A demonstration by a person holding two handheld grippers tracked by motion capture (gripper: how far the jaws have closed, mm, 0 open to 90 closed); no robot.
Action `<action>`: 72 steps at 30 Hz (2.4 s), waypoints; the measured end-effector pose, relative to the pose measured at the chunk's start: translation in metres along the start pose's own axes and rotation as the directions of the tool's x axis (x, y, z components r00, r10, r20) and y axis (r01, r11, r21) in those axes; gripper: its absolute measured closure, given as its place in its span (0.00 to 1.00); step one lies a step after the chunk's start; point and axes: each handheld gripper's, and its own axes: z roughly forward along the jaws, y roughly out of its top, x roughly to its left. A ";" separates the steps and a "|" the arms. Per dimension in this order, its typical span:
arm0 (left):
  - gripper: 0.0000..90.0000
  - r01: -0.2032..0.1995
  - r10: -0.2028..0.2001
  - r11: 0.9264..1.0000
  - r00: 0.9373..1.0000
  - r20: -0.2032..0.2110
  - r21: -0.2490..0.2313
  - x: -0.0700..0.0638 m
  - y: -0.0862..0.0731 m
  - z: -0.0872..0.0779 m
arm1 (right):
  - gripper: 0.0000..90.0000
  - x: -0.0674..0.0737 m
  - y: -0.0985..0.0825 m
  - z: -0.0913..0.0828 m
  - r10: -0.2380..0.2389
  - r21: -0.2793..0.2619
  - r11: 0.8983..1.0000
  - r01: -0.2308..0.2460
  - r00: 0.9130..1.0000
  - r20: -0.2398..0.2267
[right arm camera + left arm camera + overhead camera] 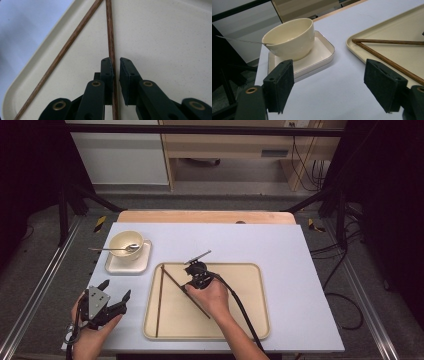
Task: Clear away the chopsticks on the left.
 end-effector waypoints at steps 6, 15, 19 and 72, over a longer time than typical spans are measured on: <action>0.27 -0.001 0.001 1.000 1.000 -0.004 -0.002 0.000 0.000 0.000 | 0.95 0.001 -0.001 -0.004 -0.015 -0.012 1.000 0.015 1.000 -0.004; 0.28 -0.008 0.008 1.000 1.000 -0.011 -0.003 0.000 -0.001 -0.001 | 1.00 0.000 -0.007 -0.015 -0.029 -0.037 0.999 0.029 1.000 0.000; 0.28 -0.014 0.014 1.000 1.000 -0.010 -0.001 -0.001 -0.001 -0.001 | 1.00 -0.007 -0.015 -0.024 -0.026 -0.039 0.999 0.026 1.000 -0.008; 0.29 -0.023 0.023 1.000 1.000 -0.010 -0.002 -0.001 -0.001 -0.001 | 1.00 0.023 -0.034 0.008 -0.051 0.009 0.999 0.053 0.984 -0.170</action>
